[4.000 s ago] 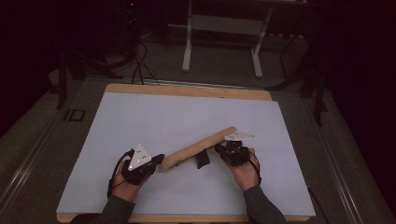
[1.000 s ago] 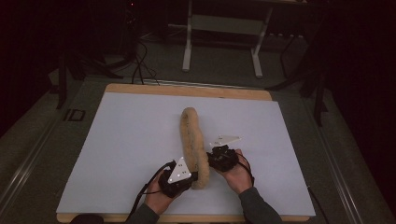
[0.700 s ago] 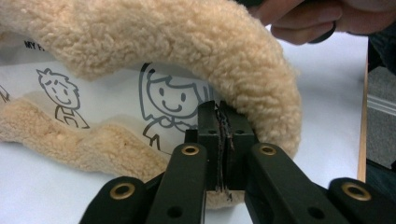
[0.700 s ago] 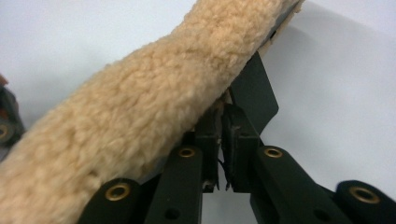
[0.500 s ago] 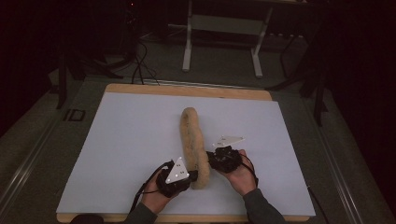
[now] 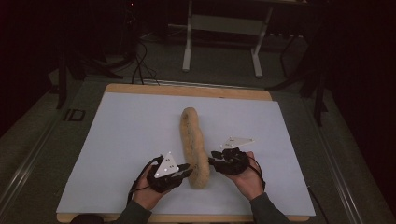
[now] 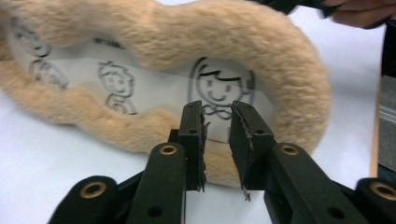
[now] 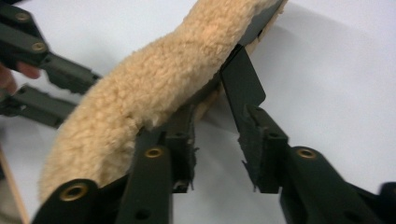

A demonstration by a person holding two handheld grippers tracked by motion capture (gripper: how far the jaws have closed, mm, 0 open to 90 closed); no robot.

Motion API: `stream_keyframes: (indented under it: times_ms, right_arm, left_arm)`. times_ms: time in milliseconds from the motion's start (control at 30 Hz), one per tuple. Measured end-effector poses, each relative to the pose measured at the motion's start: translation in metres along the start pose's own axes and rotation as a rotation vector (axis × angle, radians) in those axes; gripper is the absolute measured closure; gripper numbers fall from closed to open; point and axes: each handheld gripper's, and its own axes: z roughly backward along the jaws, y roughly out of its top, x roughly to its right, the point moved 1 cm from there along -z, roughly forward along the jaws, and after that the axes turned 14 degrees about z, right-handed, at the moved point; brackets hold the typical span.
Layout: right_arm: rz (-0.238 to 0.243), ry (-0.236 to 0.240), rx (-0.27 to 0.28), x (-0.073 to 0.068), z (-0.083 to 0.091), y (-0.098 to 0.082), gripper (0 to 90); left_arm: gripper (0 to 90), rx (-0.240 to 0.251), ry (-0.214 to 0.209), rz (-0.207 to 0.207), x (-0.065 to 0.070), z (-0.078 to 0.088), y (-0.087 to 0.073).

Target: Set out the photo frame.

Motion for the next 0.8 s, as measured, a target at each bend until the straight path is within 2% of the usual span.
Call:
stream_keyframes:
  times_ms: [200, 300, 433, 533, 633, 800]
  right_arm:
    - [-0.045, -0.001, 0.025, 0.001, 0.011, -0.001, 56.0]
    - [-0.063, -0.002, 0.051, -0.001, 0.017, -0.002, 53.6]
    - [-0.074, -0.012, 0.069, -0.002, 0.023, -0.001, 50.2]
    - [-0.114, -0.022, 0.099, 0.002, 0.029, -0.001, 46.3]
    - [-0.146, -0.012, 0.119, 0.002, 0.031, 0.001, 42.4]
    - [-0.153, 0.009, 0.131, -0.003, 0.029, 0.006, 37.1]
  left_arm:
    - [68.7, 0.02, 0.039, 0.05, -0.014, 0.009, 0.001]
    - [65.5, 0.011, 0.059, 0.067, -0.021, 0.012, 0.001]
    - [61.4, 0.02, 0.086, 0.098, -0.029, 0.016, 0.001]
    - [60.1, 0.028, 0.101, 0.114, -0.034, 0.019, 0.001]
    - [59.5, 0.026, 0.115, 0.132, -0.039, 0.02, 0.0]
    - [59.0, 0.015, 0.133, 0.141, -0.042, 0.02, -0.001]
